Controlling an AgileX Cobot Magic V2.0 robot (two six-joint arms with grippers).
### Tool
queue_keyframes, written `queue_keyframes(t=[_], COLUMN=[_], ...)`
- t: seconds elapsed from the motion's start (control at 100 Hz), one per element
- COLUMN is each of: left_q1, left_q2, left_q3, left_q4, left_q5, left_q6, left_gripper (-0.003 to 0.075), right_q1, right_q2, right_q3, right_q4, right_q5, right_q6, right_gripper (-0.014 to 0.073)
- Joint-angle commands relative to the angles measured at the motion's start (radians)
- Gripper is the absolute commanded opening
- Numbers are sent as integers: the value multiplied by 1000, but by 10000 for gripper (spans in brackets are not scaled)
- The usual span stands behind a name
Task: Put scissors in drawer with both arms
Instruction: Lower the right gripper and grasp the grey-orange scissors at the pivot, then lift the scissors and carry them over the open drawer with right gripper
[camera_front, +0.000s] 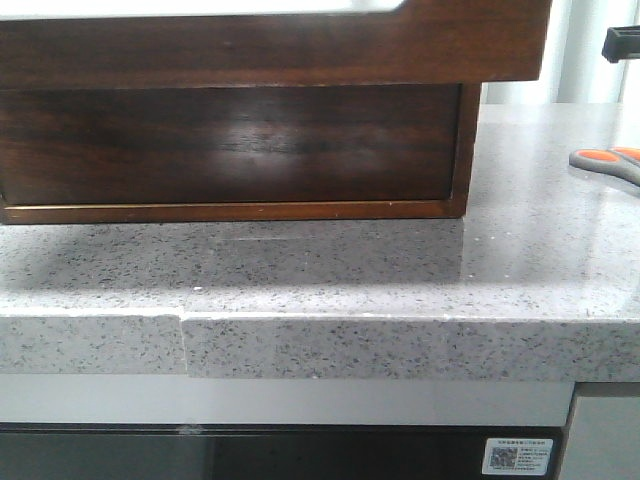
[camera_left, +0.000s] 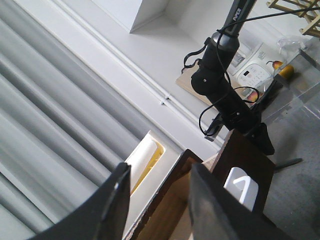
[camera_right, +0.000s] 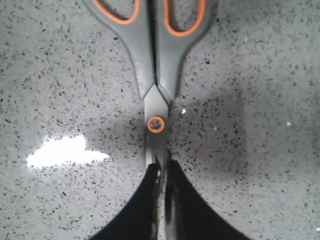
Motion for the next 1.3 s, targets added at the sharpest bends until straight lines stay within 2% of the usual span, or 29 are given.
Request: queue_keyframes(t=[0.0, 0.3, 0.35, 0.49, 0.61, 0.78, 1.139, 1.289], left_q1=[-9, -9, -9, -9, -9, -9, -9, -9], left_q2=[9, 9, 9, 9, 9, 9, 9, 9], left_q3=[-26, -26, -26, -26, -26, -26, -26, -26], left_q4=[-44, -44, -44, -44, -44, -44, -44, -44], left_q5=[-15, -15, -15, -15, -15, -15, -15, -15], left_q6=[-15, -15, -15, -15, -15, -15, -15, -15], left_gripper=[265, 265, 265, 265, 265, 265, 265, 265], right_q1=[-5, -5, -5, -5, -5, -15, -36, -36], right_q2=[-52, -52, -52, -40, -2, 52, 104, 133], right_q3=[-29, -29, -29, -29, -29, -29, -54, -58], right_q4=[-13, -13, -13, -13, -17, -17, -17, -10], right_q5=[-13, -68, -90, -136, -137, -138, -164, -160], right_q6=[-10, -10, -10, -10, -10, -10, -10, -10], right_gripper=[-79, -62, -18, 181, 255, 290, 288, 251])
